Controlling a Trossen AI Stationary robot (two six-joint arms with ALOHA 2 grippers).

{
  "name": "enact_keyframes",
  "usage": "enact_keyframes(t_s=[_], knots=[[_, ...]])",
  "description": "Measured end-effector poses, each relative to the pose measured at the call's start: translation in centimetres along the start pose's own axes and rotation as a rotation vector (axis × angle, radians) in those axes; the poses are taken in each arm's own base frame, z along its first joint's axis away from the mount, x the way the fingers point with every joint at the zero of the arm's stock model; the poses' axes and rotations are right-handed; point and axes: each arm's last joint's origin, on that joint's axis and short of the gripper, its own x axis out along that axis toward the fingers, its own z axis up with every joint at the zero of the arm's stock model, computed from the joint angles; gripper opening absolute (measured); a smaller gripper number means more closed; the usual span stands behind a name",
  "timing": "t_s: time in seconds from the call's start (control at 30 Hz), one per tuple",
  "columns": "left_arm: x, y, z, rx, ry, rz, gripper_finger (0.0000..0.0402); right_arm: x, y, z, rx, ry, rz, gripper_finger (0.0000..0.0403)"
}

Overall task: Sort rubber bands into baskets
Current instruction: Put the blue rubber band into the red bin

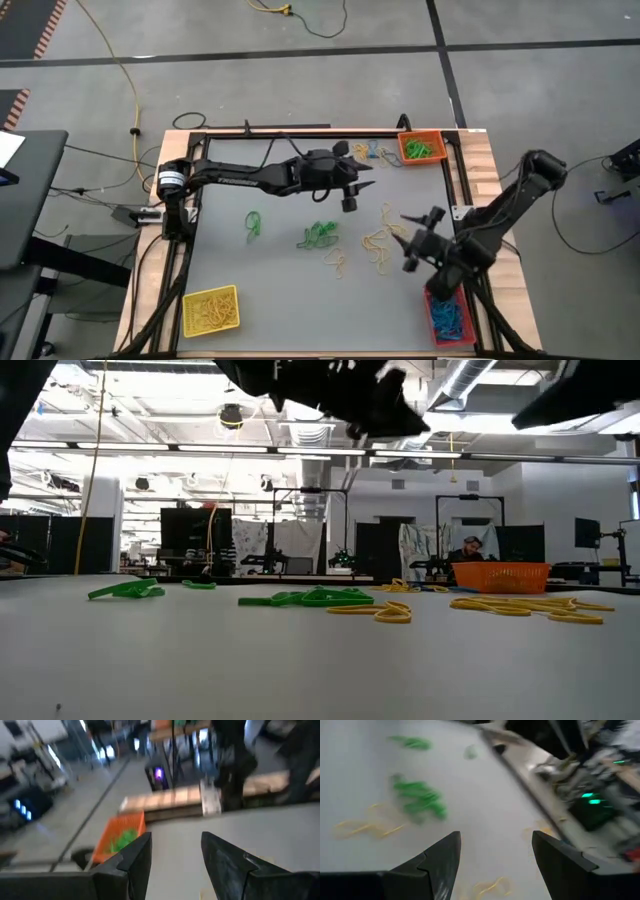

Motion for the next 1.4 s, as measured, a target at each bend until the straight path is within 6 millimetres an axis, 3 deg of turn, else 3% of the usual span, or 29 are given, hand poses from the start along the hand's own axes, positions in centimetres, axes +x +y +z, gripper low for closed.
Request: enact_keyframes(t_s=[0.33,0.63,0.8,1.07,1.23,1.4], knots=[[-0.5,0.6,2.9,0.131,-0.318,0.016,0.0163,4.3,-2.8,1.4,0.049,-0.136,-0.441,0.0276],[-1.0,2.3,4.0,0.220,-0.472,0.124,0.0163,8.5,-6.7,3.0,0.071,-0.005,-0.691,0.0276],[-1.1,3.3,3.9,0.220,-0.479,0.165,0.0163,9.2,-8.3,4.7,0.053,0.045,-0.754,0.0276],[-1.0,4.4,4.3,0.215,-0.346,0.351,0.0163,8.3,-10.2,9.4,0.001,0.087,-0.735,0.0276],[-0.5,4.9,5.0,0.219,-0.072,0.369,0.0163,7.5,-11.2,12.1,0.026,0.136,-0.532,0.0276],[-0.9,4.9,4.8,0.140,0.194,0.292,0.0163,7.3,-12.0,13.5,0.089,0.179,-0.277,0.0276]])
